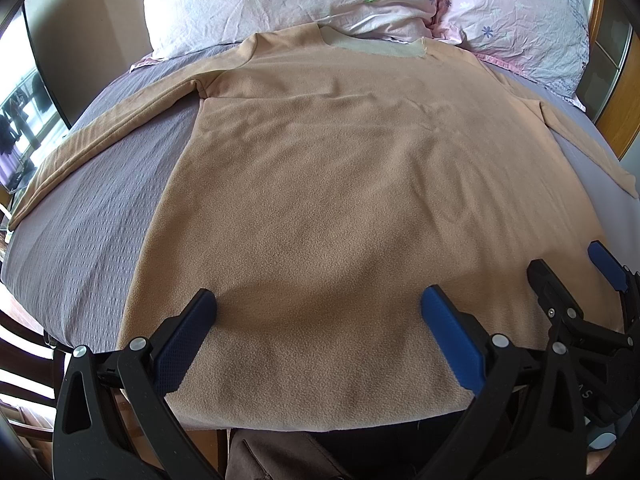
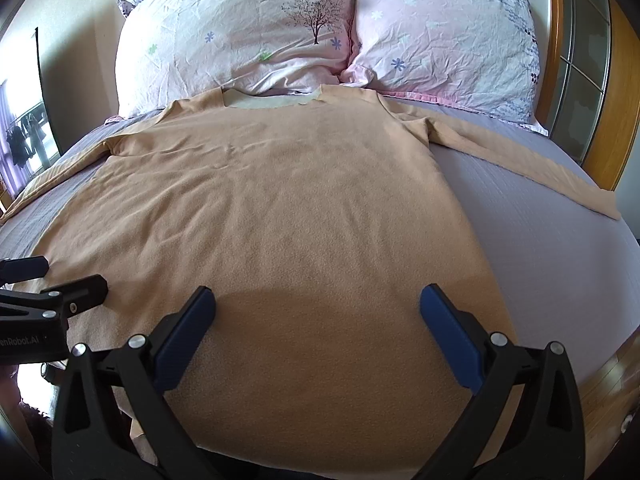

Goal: Fold small clothes

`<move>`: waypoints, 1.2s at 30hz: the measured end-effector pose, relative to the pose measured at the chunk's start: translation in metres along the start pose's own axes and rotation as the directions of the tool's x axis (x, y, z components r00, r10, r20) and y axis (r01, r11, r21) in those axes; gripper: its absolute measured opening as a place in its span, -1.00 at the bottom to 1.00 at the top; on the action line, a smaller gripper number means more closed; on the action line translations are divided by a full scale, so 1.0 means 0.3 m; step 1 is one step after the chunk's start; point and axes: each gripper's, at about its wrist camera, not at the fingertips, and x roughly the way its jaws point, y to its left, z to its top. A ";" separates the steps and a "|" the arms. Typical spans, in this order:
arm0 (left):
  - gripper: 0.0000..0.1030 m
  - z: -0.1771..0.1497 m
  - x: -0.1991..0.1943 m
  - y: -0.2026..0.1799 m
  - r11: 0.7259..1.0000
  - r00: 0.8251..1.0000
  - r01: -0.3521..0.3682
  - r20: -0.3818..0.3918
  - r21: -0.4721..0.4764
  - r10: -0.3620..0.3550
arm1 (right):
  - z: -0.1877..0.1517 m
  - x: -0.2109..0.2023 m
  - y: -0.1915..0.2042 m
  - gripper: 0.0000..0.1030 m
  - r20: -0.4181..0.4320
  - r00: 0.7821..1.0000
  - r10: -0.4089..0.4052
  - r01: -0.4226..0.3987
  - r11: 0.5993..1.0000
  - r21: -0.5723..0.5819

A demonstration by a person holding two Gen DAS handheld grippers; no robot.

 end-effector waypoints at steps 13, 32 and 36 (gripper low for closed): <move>0.97 -0.014 -0.015 0.002 0.999 0.997 0.025 0.071 0.045 -0.028 | 0.147 -0.085 -0.377 0.96 0.152 0.984 0.088 -0.125 0.958 0.257; 0.97 0.184 -0.012 0.231 0.868 0.833 0.494 0.309 -0.041 -0.460 | 0.154 0.205 -1.326 -0.49 0.058 0.998 0.003 -0.057 0.247 0.967; 0.97 0.194 0.001 0.318 0.843 0.814 0.528 0.341 -0.099 -0.470 | 0.180 0.230 -1.372 -0.91 0.011 0.999 -0.040 0.000 0.259 0.966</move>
